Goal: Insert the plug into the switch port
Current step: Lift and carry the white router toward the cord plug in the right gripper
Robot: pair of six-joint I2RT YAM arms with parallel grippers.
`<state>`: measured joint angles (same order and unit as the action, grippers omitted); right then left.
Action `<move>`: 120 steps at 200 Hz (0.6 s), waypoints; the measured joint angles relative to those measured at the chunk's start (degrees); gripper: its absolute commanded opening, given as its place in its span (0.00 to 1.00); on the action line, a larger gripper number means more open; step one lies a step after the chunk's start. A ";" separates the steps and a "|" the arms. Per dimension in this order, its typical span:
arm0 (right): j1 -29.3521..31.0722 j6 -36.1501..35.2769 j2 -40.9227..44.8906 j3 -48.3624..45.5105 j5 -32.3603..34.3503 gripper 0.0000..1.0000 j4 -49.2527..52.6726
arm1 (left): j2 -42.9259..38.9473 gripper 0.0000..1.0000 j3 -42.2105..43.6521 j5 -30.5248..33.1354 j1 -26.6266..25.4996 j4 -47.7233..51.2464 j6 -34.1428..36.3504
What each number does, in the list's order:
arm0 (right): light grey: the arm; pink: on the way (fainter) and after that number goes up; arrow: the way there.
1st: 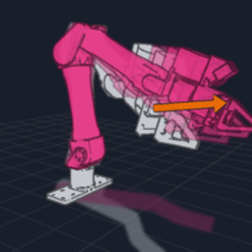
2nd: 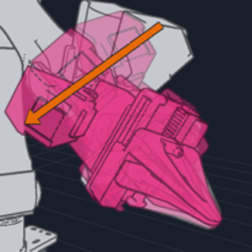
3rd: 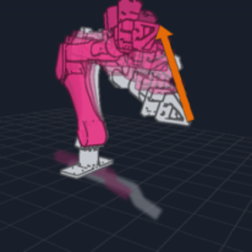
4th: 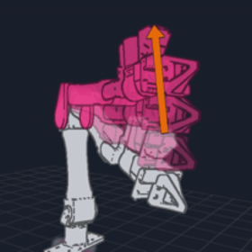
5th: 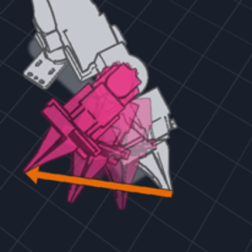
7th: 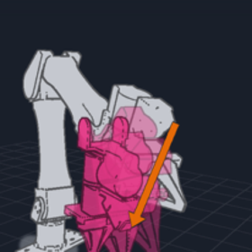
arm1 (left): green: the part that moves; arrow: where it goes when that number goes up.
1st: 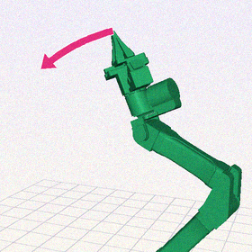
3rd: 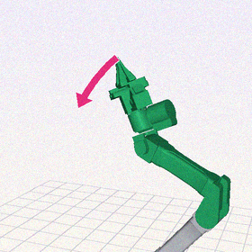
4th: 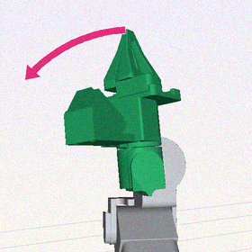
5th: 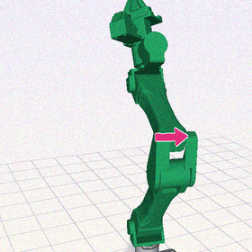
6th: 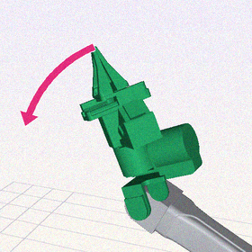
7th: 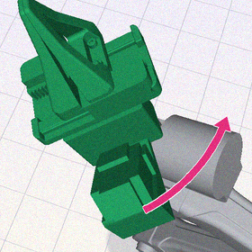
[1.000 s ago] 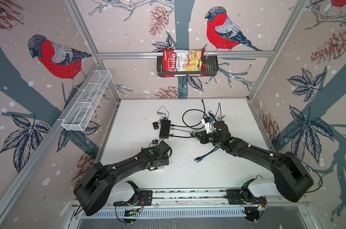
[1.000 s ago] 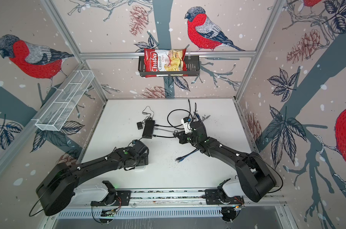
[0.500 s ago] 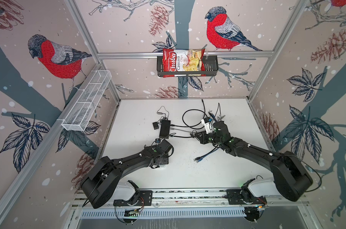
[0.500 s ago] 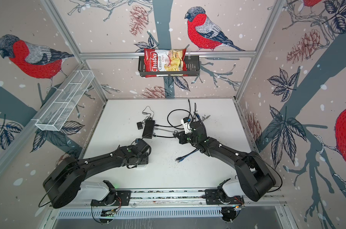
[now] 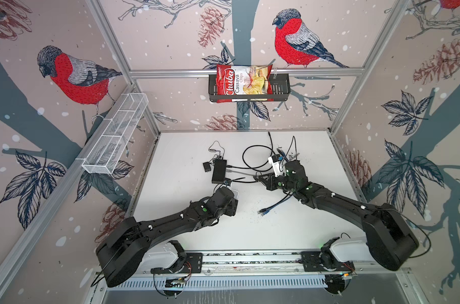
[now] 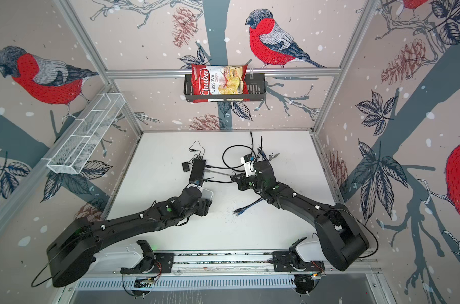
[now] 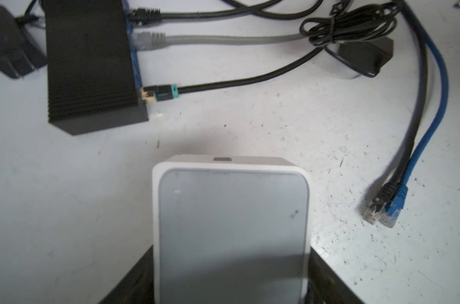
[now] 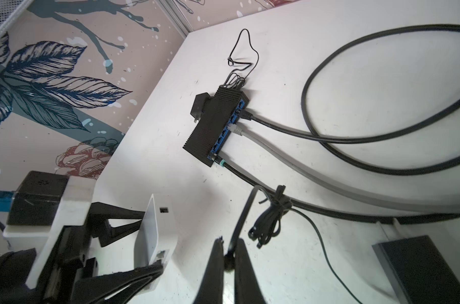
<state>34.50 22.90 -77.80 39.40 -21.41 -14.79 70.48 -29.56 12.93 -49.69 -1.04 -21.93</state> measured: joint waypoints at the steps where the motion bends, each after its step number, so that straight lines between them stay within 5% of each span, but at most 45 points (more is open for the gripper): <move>1: 0.00 0.00 0.09 -0.04 -0.02 0.06 -0.07 | 0.00 0.34 0.24 0.02 -0.09 -0.70 0.39; 120: 0.42 4.22 4.81 -7.85 -4.68 0.06 -8.94 | 9.64 0.35 10.97 -7.23 -3.32 -44.26 26.38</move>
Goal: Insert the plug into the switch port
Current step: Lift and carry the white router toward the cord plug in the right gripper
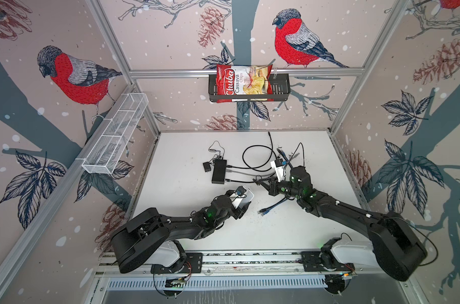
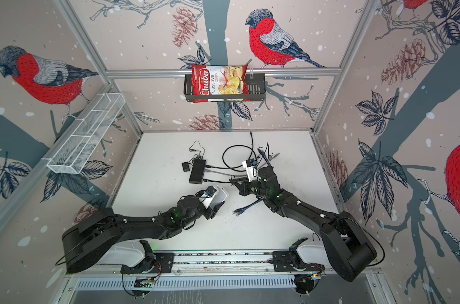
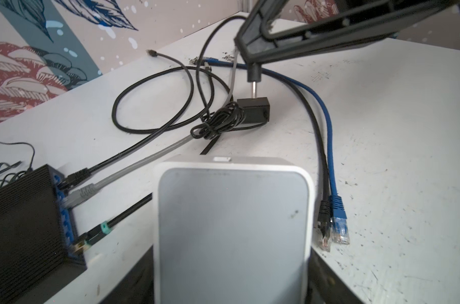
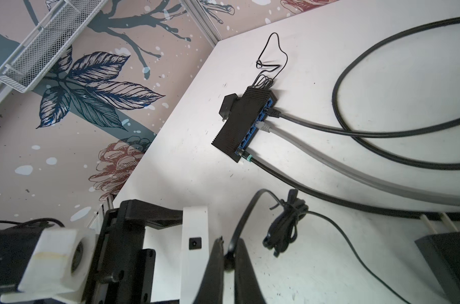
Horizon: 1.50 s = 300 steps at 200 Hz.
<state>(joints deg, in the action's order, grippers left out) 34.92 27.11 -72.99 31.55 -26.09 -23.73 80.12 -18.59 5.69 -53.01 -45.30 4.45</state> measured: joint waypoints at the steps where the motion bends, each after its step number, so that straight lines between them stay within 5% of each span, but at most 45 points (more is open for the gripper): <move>1: 0.00 0.00 0.02 -0.02 0.00 0.06 -0.04 | 0.17 0.35 0.07 -0.09 0.00 -0.44 0.28; 116: 0.72 0.39 3.32 -4.15 -3.52 0.06 -5.35 | 13.07 0.34 3.96 -6.12 -0.04 -30.45 7.54; 300: 2.47 0.00 5.64 -4.61 -2.78 0.05 -5.73 | 15.72 0.31 2.71 -6.99 -0.04 -32.26 7.56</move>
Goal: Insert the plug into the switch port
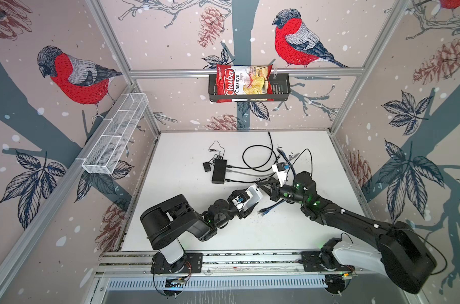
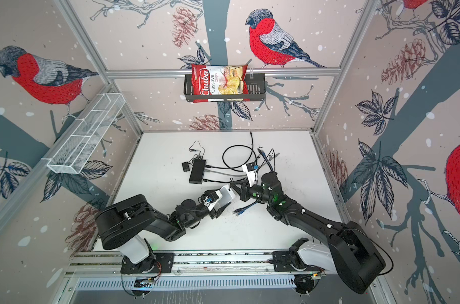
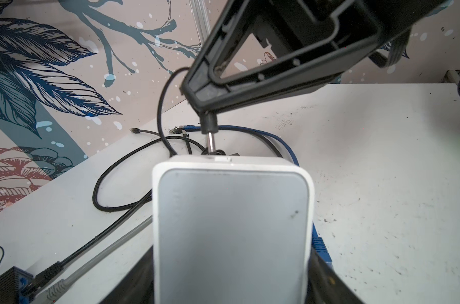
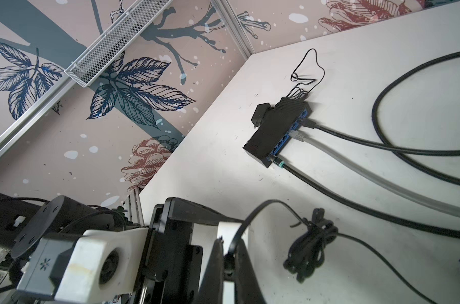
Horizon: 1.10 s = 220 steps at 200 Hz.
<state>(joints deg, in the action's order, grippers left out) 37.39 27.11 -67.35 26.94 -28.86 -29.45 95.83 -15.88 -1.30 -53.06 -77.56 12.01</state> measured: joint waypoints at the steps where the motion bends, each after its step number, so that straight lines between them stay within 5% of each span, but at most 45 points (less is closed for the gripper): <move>1: 0.00 0.00 0.00 0.00 -0.02 0.06 0.00 | 0.04 0.31 0.00 0.00 0.00 -0.02 0.00; 220: 2.49 -0.74 -3.30 -0.17 5.14 0.05 -2.62 | -0.92 0.30 -0.85 1.57 0.07 2.45 -1.29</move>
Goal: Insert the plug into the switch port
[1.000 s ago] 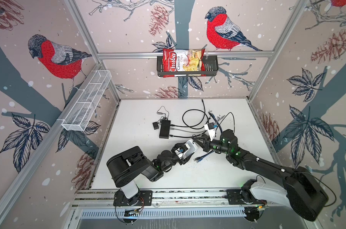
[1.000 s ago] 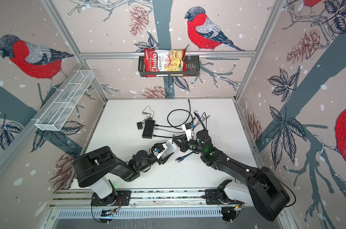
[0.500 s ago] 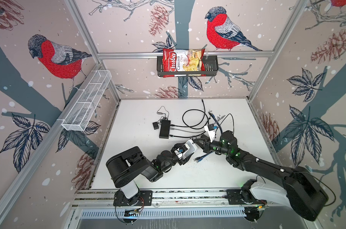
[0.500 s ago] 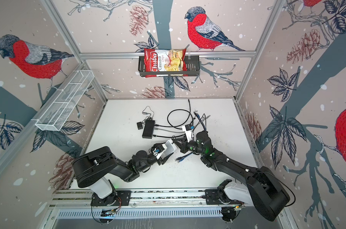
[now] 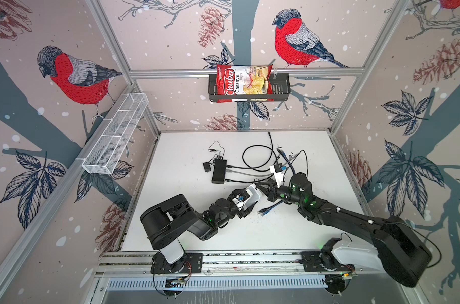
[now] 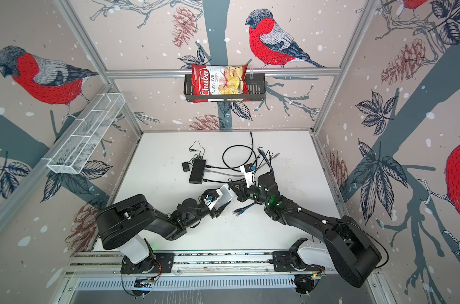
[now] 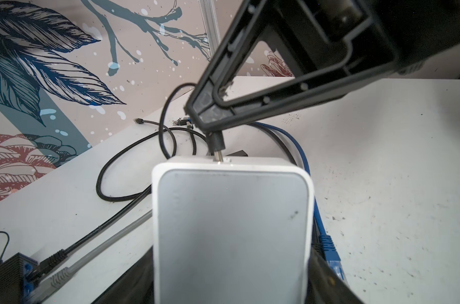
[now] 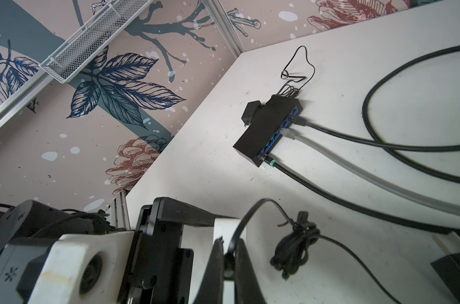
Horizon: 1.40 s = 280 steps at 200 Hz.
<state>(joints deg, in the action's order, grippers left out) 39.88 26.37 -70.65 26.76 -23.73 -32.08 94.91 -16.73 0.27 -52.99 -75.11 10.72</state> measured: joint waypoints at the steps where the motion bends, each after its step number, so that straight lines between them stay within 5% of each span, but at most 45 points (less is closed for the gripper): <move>1: 0.04 -0.07 -0.04 0.00 0.02 0.05 -0.11 | -0.02 0.30 0.00 0.02 0.00 -0.02 -0.04; 280: 3.58 2.29 1.11 -4.17 9.03 0.04 -12.11 | -5.05 0.27 -3.67 0.94 0.28 5.38 -3.15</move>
<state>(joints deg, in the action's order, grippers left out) 43.46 28.67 -69.54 22.59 -14.70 -44.18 89.86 -20.40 1.21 -52.71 -69.73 7.57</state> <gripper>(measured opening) 0.081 0.719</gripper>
